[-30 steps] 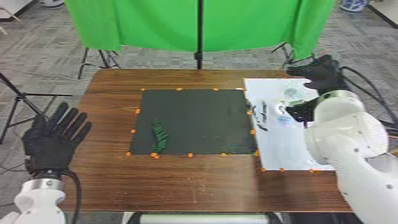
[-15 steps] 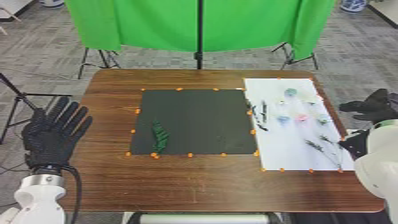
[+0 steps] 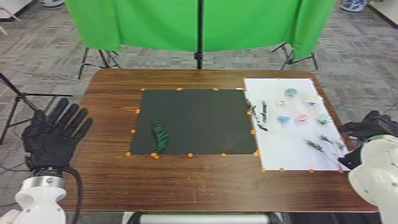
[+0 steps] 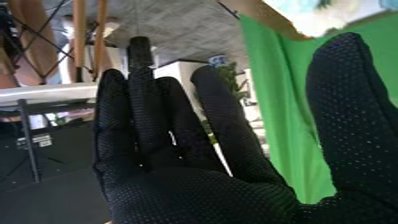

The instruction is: Arrange flowers

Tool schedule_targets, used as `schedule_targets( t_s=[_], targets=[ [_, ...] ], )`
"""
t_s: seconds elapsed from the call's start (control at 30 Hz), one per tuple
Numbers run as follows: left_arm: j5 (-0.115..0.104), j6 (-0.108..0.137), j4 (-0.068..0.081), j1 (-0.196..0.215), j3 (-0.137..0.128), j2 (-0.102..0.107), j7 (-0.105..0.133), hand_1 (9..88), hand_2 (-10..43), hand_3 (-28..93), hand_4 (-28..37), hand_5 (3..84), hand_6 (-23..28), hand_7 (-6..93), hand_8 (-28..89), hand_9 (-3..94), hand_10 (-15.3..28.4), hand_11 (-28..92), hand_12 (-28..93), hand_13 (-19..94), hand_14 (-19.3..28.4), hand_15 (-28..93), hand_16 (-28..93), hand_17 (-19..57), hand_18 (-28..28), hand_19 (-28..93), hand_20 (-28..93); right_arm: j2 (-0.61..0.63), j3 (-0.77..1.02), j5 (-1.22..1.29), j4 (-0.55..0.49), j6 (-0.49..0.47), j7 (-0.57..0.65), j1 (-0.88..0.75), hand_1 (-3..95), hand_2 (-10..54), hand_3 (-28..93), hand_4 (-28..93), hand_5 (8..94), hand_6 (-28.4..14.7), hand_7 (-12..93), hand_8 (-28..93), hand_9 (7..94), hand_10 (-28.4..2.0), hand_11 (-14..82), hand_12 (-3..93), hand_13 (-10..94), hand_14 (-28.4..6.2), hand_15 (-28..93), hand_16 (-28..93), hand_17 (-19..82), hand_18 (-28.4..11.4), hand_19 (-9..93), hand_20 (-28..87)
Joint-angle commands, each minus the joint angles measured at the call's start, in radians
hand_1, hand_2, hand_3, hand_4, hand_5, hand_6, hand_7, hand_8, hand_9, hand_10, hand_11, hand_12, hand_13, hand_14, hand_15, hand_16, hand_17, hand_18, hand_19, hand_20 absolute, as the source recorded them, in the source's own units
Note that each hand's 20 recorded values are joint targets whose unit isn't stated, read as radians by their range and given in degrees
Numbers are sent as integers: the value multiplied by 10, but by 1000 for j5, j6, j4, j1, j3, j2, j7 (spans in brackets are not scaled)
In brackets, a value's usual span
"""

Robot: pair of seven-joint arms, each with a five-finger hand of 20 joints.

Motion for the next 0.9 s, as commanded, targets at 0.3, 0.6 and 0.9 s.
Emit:
schedule_targets(
  t_s=[0.3,0.6,0.9],
  targets=[
    [-1,0,8,20,2,-7,-19,237,129,737,-283,428,75,118,-87,350,147,215,101,261,143,305,-58,-36,125,266,119,-27,-14,42,9,-87,-10,-36,356,-95,738,-282,552,-105,145,-88,462,-265,119,176,289,-266,459,101,66,-283,532,148],
    [-8,2,6,27,5,-10,-20,238,129,736,-283,428,75,120,-87,350,147,216,101,261,143,305,-58,-36,125,266,118,-28,-61,17,55,-90,-31,-19,348,-95,740,-283,555,-100,152,-91,468,-260,122,176,297,-261,456,104,65,-282,531,148],
    [-11,5,6,22,8,-12,-20,238,129,737,-283,420,75,120,-86,350,147,220,103,261,143,306,-58,-36,126,267,118,-12,-106,-28,98,-8,-51,8,413,-95,770,-280,616,-52,216,-117,532,-233,153,176,352,-232,465,107,81,-269,534,144]
  ],
)
